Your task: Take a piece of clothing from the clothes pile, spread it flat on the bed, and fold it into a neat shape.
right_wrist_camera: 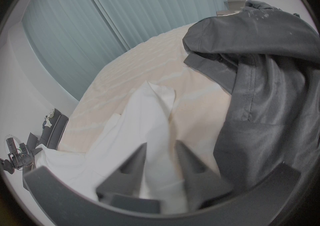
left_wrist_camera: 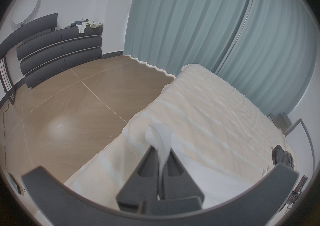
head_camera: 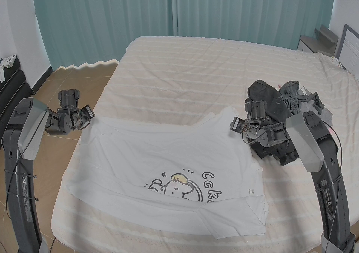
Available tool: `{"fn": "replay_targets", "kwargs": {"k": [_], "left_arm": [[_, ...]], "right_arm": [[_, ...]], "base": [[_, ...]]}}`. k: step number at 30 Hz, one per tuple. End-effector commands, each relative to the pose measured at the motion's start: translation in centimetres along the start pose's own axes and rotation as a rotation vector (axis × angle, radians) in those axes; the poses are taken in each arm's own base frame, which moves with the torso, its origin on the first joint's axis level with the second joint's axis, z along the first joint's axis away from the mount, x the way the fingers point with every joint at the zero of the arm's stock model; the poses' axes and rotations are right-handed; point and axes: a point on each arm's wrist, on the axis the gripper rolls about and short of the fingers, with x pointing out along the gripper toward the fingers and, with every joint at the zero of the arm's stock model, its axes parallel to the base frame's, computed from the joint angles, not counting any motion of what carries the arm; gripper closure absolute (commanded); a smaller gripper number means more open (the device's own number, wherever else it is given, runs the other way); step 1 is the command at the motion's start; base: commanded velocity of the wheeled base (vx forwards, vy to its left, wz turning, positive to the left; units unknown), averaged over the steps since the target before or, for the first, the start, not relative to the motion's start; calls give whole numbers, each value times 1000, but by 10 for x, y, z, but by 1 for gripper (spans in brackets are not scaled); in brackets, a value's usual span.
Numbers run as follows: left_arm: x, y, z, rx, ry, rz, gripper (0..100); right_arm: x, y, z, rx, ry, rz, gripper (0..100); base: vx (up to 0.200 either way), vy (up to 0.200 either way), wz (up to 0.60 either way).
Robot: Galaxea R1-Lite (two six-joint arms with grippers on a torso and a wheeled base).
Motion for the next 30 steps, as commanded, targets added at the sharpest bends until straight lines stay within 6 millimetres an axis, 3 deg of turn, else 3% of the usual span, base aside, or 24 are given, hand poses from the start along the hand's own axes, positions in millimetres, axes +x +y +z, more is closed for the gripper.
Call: {"fn": "replay_targets", "kwargs": {"k": [1,12,19,30], "left_arm": [[0,-1,-1,1,3,-1,100],[-5,-1,0,7,11,5,100],[-14,-4,8,40,-8,4,100],[-25,0,15,39,-16,18,100]], "right_arm": [[1,-1,-1,0,6,-5,100],[-10,-1,19,55,-33,-10,100],[-39,-3,33,130,-18,-16,100],[-72,-5,35,142,2,38,100]], "base": [[0,0,0],[0,0,0],[0,0,0],[0,0,0]]}}
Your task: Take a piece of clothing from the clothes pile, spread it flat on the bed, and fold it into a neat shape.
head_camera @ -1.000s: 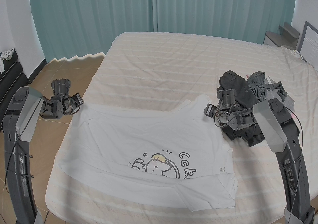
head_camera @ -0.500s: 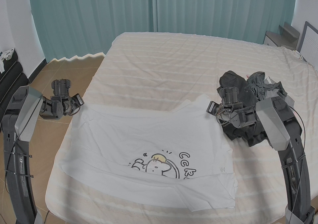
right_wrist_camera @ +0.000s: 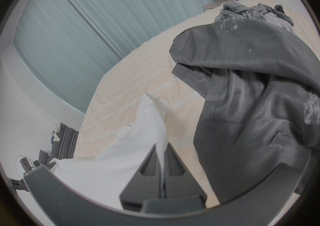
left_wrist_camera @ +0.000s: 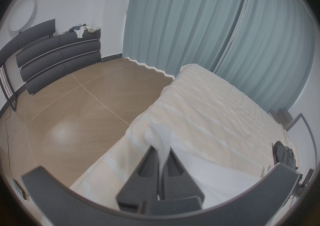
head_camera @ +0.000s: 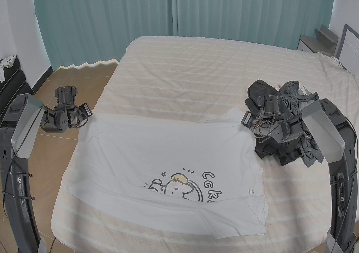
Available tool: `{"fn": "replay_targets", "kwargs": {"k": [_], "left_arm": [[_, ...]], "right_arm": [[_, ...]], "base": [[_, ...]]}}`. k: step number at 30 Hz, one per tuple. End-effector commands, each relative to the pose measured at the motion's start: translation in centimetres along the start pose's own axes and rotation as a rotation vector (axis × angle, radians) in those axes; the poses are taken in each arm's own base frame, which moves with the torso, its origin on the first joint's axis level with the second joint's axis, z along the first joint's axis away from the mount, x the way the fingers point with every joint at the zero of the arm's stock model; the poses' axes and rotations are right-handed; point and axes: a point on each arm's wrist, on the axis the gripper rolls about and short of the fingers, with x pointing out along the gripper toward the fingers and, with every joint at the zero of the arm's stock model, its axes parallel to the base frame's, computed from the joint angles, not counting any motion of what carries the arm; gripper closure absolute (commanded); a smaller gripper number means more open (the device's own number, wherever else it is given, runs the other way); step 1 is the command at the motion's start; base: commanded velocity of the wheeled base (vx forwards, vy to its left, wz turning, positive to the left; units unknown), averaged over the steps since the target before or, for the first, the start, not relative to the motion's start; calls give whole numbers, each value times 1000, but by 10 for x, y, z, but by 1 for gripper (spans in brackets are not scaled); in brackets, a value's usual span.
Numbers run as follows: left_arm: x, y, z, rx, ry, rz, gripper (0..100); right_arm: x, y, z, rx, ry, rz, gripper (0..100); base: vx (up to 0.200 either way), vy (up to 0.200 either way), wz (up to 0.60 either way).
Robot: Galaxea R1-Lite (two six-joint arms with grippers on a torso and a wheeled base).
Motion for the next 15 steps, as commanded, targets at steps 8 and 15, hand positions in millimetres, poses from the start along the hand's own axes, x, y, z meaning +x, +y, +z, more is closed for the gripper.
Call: {"fn": "replay_targets", "kwargs": {"k": [8,15], "left_arm": [[-17,10,8,23,-1,22,100],[-26,13,2,28,28,32,100]], "right_arm": [[-53,4,3,-30,-4,120,100],[-78,-5,-10,-73,22,186,100]], "base": [[0,0,0],[0,0,0]]}}
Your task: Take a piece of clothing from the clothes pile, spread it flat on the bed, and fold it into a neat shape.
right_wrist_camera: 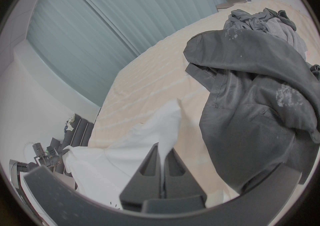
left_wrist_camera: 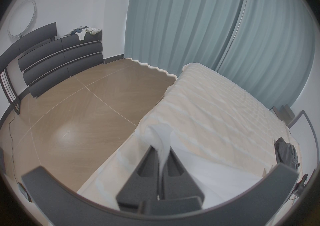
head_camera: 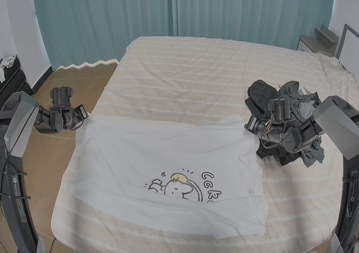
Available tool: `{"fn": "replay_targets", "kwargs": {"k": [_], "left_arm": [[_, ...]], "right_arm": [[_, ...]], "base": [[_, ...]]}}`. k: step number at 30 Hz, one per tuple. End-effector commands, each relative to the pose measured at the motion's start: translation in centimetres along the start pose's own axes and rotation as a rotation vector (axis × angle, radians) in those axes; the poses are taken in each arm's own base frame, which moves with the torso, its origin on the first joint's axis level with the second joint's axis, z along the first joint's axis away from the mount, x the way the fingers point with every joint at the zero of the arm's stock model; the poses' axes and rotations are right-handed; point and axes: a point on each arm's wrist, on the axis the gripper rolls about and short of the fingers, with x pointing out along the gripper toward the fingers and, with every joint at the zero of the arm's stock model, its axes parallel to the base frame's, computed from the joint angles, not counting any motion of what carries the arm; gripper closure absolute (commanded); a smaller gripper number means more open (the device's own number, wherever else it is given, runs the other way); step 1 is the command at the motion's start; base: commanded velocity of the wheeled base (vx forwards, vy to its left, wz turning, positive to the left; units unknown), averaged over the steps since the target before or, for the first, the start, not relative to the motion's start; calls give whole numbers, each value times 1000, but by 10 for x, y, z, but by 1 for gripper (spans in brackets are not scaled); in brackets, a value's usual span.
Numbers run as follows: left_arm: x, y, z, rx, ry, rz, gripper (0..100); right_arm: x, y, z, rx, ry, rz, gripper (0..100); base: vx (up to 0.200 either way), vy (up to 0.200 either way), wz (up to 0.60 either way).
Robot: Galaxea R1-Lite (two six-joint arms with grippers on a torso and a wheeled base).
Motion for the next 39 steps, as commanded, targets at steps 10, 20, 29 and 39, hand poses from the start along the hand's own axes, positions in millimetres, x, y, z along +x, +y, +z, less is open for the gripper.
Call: {"fn": "replay_targets", "kwargs": {"k": [10,20,29,39], "left_arm": [[-16,4,-4,-3,-79,-35,100],[-18,-2,0,59,-169,-75,100],[-21,-6,-2,100,-223,-104,100],[-42,7,-28,238,-140,-178,100]], "right_arm": [[-60,-6,-21,-53,38,131,100],[-70,-2,-9,-57,-8,157,100],[-81,3,-3,-58,-22,174,100],[-111,-1,-19,-61,72,219,100]], "base": [[0,0,0],[0,0,0],[0,0,0],[0,0,0]]}}
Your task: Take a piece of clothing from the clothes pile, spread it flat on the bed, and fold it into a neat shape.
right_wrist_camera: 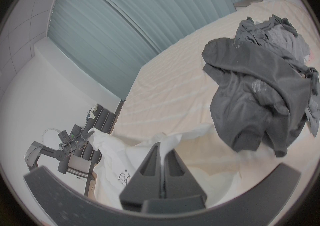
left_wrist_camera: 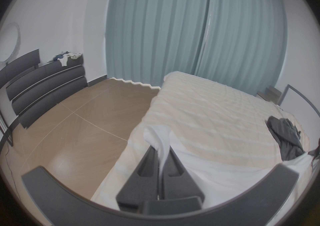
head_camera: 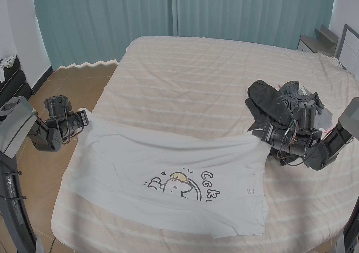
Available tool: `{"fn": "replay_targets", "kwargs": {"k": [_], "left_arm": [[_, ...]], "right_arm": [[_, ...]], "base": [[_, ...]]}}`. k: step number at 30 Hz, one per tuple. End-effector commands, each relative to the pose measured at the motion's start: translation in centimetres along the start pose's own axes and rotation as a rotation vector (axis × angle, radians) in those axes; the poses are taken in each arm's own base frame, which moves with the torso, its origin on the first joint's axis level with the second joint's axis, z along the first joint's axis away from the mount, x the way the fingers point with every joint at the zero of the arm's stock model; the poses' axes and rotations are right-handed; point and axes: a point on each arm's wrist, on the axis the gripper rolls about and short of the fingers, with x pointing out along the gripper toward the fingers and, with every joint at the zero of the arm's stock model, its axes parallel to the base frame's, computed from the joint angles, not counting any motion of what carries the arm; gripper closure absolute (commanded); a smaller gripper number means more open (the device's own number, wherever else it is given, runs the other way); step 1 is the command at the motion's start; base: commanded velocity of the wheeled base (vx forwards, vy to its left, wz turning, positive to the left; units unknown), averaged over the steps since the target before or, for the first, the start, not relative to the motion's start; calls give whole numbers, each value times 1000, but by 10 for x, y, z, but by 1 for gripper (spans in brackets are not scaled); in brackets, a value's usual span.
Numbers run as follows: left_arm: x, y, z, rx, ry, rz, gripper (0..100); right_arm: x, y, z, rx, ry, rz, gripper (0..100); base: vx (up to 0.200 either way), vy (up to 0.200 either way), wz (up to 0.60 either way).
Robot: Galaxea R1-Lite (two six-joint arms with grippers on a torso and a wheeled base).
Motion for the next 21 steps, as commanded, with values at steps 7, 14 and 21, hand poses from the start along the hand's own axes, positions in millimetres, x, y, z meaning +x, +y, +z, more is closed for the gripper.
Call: {"fn": "replay_targets", "kwargs": {"k": [7,14,21], "left_arm": [[-24,15,-19,58,26,-5,100],[-41,28,-43,49,32,3,100],[-62,49,-68,29,76,-9,100]], "right_arm": [[-35,-5,-36,-45,147,5,100],[-40,-13,-65,-66,242,-20,100],[-38,-25,-90,-109,261,-22,100]], "base": [[0,0,0],[0,0,0],[0,0,0]]}}
